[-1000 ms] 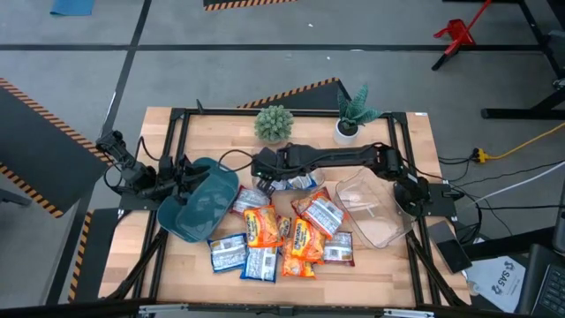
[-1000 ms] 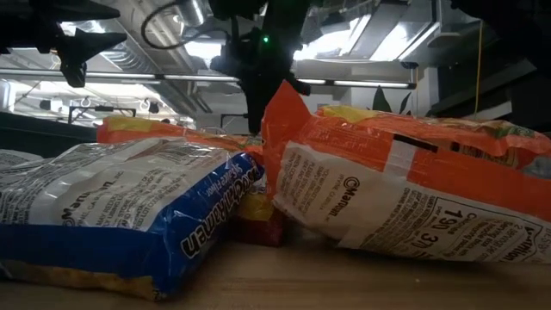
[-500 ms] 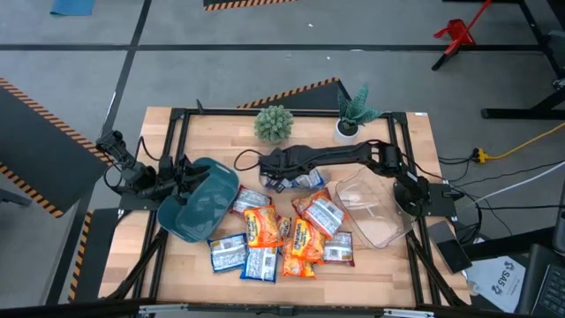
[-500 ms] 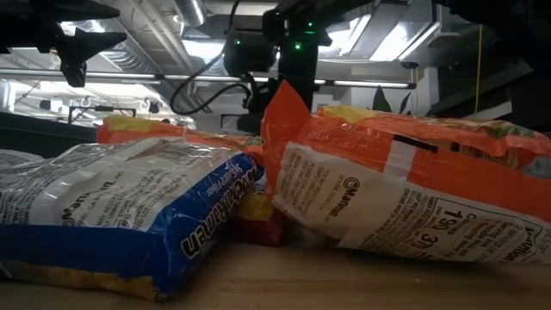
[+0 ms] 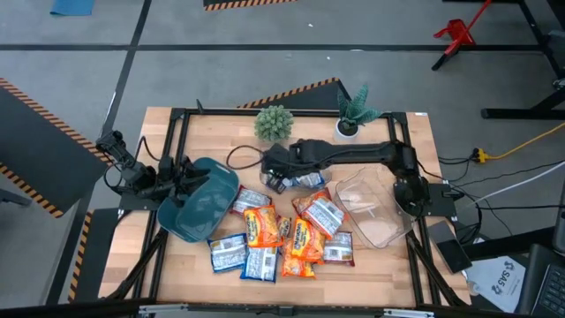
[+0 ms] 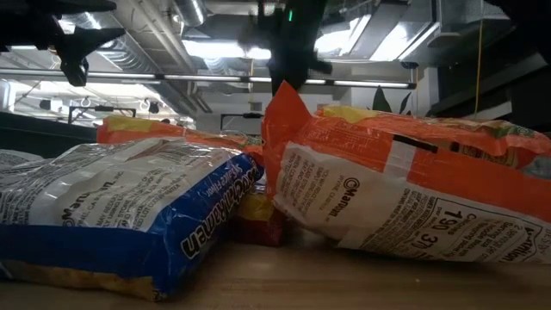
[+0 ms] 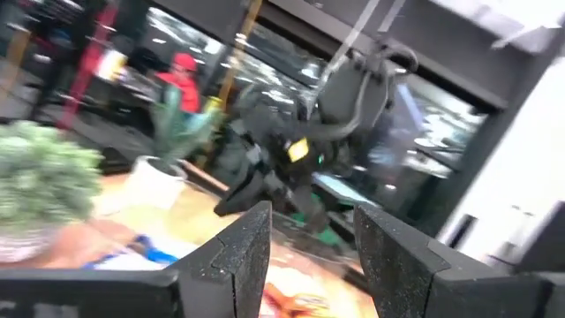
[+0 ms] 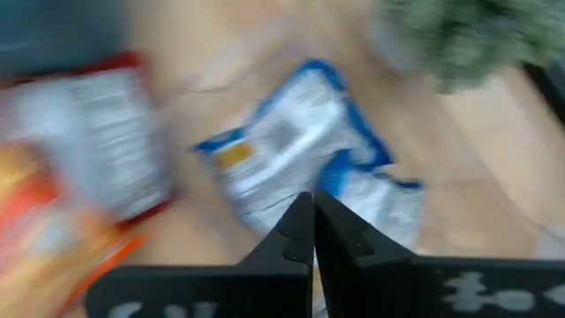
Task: Sort Maruchan noodles
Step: Put the orange noodle pack into the right transparent bin
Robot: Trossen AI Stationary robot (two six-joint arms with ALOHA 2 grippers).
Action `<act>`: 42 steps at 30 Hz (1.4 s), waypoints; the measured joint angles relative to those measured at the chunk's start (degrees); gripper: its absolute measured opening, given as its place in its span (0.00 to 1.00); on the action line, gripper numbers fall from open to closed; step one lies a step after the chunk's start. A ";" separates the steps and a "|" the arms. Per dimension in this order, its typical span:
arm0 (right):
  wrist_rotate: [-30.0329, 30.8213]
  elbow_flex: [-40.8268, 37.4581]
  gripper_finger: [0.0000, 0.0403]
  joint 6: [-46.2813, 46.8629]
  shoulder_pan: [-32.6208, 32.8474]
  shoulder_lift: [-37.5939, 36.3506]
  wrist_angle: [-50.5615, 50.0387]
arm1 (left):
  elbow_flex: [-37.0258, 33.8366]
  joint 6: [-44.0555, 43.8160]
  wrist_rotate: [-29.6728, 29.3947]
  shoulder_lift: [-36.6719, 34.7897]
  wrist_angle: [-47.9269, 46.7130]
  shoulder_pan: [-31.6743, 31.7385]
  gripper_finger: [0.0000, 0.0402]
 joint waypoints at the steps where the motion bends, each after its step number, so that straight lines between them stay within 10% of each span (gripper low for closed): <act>1: -1.80 0.53 0.00 -0.40 1.05 -0.65 -0.75 | 0.00 -1.39 2.35 0.00 0.12 0.00 0.39; 12: -10.50 0.81 0.19 11.75 19.01 -3.35 -15.35 | 1.55 -10.90 21.37 0.78 -0.02 -0.04 0.38; 24: 10.46 -10.14 0.74 35.39 27.50 -3.00 -16.24 | 5.75 -7.53 18.67 7.98 -0.16 -0.04 0.38; 42: 5.44 -28.07 0.77 40.65 25.77 -3.06 1.69 | 5.75 -7.81 16.12 9.86 -0.13 -0.04 0.38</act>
